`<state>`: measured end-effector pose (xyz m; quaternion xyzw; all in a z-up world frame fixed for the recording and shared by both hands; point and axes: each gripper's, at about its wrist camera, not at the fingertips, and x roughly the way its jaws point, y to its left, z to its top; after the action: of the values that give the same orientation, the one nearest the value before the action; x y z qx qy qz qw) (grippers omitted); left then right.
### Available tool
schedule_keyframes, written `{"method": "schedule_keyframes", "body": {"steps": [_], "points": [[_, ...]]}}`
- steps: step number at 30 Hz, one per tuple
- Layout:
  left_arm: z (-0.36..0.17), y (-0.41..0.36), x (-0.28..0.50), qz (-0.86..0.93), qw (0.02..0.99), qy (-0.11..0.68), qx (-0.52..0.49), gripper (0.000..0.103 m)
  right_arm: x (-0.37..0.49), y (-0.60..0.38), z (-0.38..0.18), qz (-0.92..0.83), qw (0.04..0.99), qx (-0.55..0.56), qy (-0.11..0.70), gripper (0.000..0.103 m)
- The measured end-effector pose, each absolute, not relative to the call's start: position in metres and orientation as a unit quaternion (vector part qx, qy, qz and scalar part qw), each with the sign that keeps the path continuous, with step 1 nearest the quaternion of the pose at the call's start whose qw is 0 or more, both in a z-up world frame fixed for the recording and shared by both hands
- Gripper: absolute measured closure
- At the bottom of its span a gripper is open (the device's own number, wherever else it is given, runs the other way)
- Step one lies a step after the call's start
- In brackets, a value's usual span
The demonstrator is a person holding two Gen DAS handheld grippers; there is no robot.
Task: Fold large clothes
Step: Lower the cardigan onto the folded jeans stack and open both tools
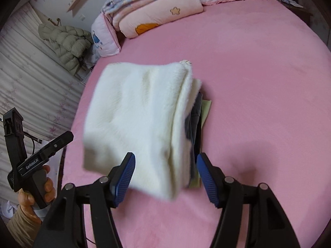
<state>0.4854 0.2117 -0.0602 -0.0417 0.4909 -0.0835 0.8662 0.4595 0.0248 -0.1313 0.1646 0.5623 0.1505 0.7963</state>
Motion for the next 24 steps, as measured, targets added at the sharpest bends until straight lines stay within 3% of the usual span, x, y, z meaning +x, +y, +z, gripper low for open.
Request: {"method": "schedule_keyframes", "body": {"steps": [11,24], "points": [[0.068,0.186,0.344,-0.107,0.883,0.456,-0.029,0.001,0.330,0.008,-0.010,0.160,0.819,0.149,0.531,0.041],[0.113,0.128,0.185,-0.085,0.882,0.461,-0.041,0.001,0.190,-0.049,0.056,0.158,0.842,0.119,0.502,0.041]]}}
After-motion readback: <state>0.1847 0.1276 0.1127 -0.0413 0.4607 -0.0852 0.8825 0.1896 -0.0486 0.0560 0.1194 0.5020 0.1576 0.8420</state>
